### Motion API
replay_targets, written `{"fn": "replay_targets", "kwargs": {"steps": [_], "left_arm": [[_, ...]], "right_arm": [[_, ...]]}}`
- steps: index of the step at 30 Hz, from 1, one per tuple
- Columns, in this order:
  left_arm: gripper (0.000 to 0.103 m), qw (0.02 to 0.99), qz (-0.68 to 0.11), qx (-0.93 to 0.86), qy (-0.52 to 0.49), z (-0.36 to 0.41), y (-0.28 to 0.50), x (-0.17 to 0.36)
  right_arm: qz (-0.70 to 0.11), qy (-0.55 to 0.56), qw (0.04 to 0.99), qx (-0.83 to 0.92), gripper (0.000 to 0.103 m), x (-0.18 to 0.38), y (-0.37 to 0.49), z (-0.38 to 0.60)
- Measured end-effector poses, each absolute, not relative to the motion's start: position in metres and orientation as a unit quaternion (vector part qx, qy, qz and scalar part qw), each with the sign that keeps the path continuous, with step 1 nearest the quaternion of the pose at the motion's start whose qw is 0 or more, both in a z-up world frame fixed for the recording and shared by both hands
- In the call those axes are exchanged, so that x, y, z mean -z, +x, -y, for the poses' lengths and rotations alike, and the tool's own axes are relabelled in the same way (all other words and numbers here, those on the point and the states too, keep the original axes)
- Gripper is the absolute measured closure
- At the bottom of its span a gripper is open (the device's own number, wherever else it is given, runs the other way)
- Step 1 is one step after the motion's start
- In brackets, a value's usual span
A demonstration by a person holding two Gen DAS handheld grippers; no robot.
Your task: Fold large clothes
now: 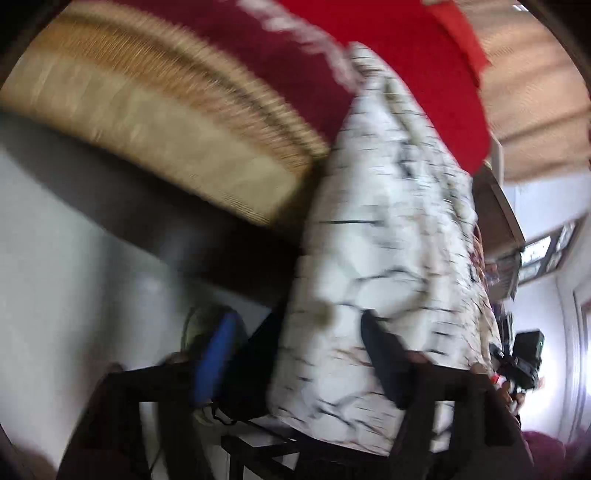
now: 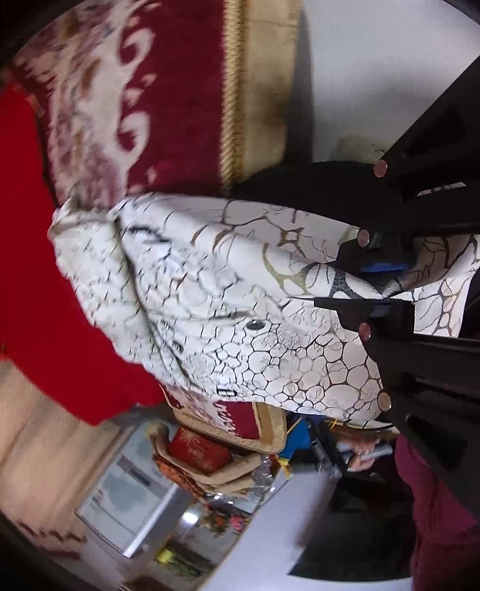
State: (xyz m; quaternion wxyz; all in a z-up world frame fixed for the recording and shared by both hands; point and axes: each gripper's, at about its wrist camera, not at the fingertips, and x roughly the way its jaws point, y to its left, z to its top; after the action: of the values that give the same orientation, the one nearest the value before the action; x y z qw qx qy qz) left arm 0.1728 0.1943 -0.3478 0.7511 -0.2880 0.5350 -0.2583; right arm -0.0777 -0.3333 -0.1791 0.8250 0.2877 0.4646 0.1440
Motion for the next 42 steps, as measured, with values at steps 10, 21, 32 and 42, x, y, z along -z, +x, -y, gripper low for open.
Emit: {"fn": "replay_targets", "kwargs": {"steps": [10,21,32,42], "left_arm": [[0.022,0.639,-0.535,0.351,-0.427,-0.182,0.167,0.406],[0.094,0.642,-0.495,0.4,-0.427,-0.178,0.159,0.374],[0.1,0.713,-0.409,0.423,-0.383,-0.174,0.172,0.261],[0.101,0.772,-0.351,0.417,-0.326,-0.143,0.267,0.135]], "right_arm": [[-0.49,0.313,0.803,-0.134,0.085,0.188,-0.073,0.339],[-0.493,0.316,0.802,-0.122,0.036,0.192,-0.075,0.332],[-0.435,0.252,0.849,-0.165,0.097,0.13,-0.055,0.313],[-0.376,0.298,0.859,-0.177,0.098,0.094,0.04,0.343]]}}
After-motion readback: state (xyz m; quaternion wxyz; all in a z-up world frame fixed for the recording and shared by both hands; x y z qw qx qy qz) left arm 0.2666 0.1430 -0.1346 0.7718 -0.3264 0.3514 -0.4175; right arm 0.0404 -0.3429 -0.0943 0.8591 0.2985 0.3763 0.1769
